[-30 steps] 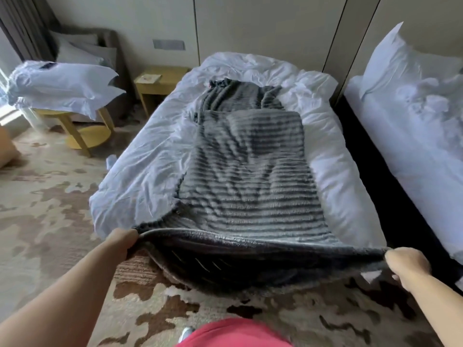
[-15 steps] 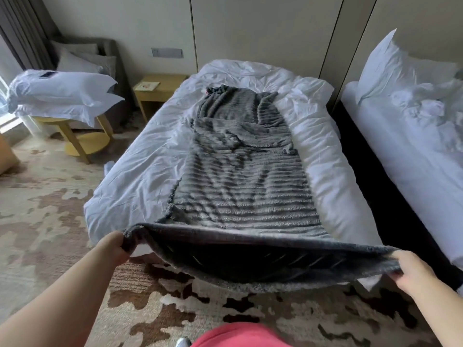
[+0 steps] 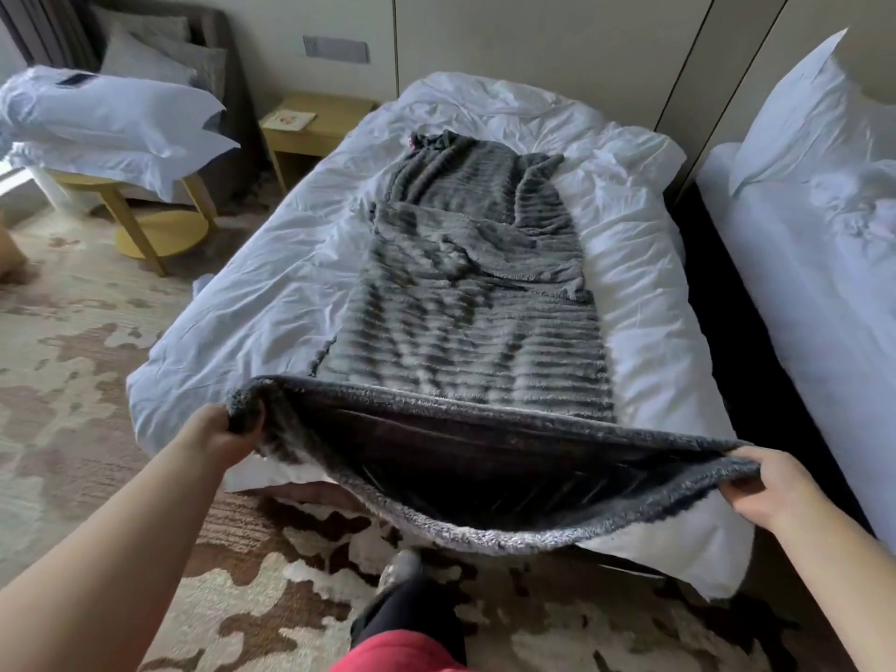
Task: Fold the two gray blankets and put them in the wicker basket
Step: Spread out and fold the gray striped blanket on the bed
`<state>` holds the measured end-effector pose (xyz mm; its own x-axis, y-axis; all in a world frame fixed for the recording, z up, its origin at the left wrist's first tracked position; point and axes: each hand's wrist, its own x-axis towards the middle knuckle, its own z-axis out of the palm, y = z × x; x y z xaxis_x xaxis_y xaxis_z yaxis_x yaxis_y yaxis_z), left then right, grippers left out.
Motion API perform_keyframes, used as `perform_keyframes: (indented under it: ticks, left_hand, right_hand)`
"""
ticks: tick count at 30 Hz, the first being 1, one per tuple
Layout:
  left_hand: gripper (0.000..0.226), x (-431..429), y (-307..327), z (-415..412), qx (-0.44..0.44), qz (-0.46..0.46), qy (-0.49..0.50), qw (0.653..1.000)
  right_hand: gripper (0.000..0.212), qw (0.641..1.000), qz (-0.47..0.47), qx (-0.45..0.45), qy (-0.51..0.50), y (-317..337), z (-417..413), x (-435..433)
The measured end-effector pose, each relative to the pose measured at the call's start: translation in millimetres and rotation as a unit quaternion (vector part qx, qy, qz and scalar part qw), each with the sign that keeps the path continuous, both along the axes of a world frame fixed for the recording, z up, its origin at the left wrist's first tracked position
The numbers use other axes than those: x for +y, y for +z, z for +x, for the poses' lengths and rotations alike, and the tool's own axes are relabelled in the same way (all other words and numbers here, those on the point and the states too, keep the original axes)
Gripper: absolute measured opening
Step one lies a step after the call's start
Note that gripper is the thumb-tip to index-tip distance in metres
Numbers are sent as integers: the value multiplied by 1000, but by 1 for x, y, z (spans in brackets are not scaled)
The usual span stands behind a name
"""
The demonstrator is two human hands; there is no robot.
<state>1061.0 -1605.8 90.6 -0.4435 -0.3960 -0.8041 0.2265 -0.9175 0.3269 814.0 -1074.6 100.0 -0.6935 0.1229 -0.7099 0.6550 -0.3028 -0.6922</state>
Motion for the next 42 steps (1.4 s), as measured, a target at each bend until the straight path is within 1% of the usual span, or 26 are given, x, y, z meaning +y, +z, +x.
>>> perform_keyframes:
  ticks: [3,7,10,12,13,14,15,16,18,19,20,22,23,25,27,28,29,30,31,32,33,35,37,39,41,42]
  left_hand:
    - [29,-33,-8,-42,-29,13,-21,999]
    - [40,-83,-38,-132,-58,3,-36,998]
    - [61,-117,-72,-208,-65,-44,-27,997]
    - [54,-133,-105,-245,-119,-94,-108,983]
    - [49,-137,-119,-257,-188,-156,-191,951]
    - [45,-141,-135,-267,-262,-238,-277,893]
    - [44,-144,-149,-276,-317,-330,-351,817]
    - [48,-146,-160,-283,-349,-401,-412,740]
    - [59,-148,-174,-294,-371,-498,-509,596]
    - [64,-146,-180,-298,-377,-554,-541,509]
    - [70,-145,-184,-303,-370,-605,-567,419]
    - [82,-139,-187,-312,-327,-670,-608,273]
    - [82,-138,-189,-316,-303,-684,-626,218]
    - [66,-138,-196,-328,-269,-676,-668,154]
    - [43,-146,-198,-340,-245,-644,-713,128]
    - [34,-151,-198,-344,-240,-635,-723,130]
    - [27,-157,-196,-347,-247,-635,-717,149]
    - [23,-163,-195,-349,-270,-646,-691,179]
    - [21,-167,-194,-350,-308,-659,-652,212]
    - [21,-169,-194,-350,-349,-661,-620,239]
    - [22,-168,-194,-350,-381,-649,-609,252]
    - [22,-161,-197,-351,-419,-599,-636,247]
    - [24,-152,-202,-355,-445,-554,-663,237]
    - [25,-150,-207,-359,-462,-534,-671,227]
    - [26,-152,-211,-361,-470,-531,-675,204]
    - [27,-152,-212,-361,-472,-530,-677,194]
  right_hand:
    - [49,999,27,-15,19,-1,-51,-21]
    - [18,995,80,-54,14,-23,-140,-71]
    - [26,986,149,-72,-2,-65,-219,-101]
    - [14,975,210,-75,6,-97,-258,-127]
    - [5,952,294,-73,44,-111,-269,-141]
    - [14,907,406,-60,95,-126,-278,-158]
    - [23,859,487,-31,156,-139,-282,-176]
    - [26,836,503,6,218,-147,-279,-199]
    - [16,823,450,48,343,-163,-266,-247]
    - [8,796,430,64,421,-170,-258,-270]
    - [3,752,415,69,507,-175,-248,-289]
    - [15,656,353,57,665,-183,-228,-318]
    - [30,608,318,39,726,-187,-220,-327]
    - [57,509,305,-20,805,-193,-214,-335]
    - [41,410,323,-65,850,-194,-221,-335]
    - [32,385,332,-76,858,-194,-228,-334]
    - [33,385,345,-79,852,-193,-236,-332]
    - [30,423,369,-71,825,-192,-245,-330]
    - [26,479,399,-47,781,-193,-257,-327]
    - [34,534,447,-9,717,-195,-268,-324]
    - [44,563,486,32,667,-195,-278,-321]
    - [44,555,498,74,662,-198,-292,-313]
    - [38,559,436,37,705,-202,-302,-303]
    - [47,560,365,-17,744,-202,-311,-289]
    - [81,506,330,-99,791,-195,-321,-273]
    - [96,453,329,-149,815,-191,-326,-263]
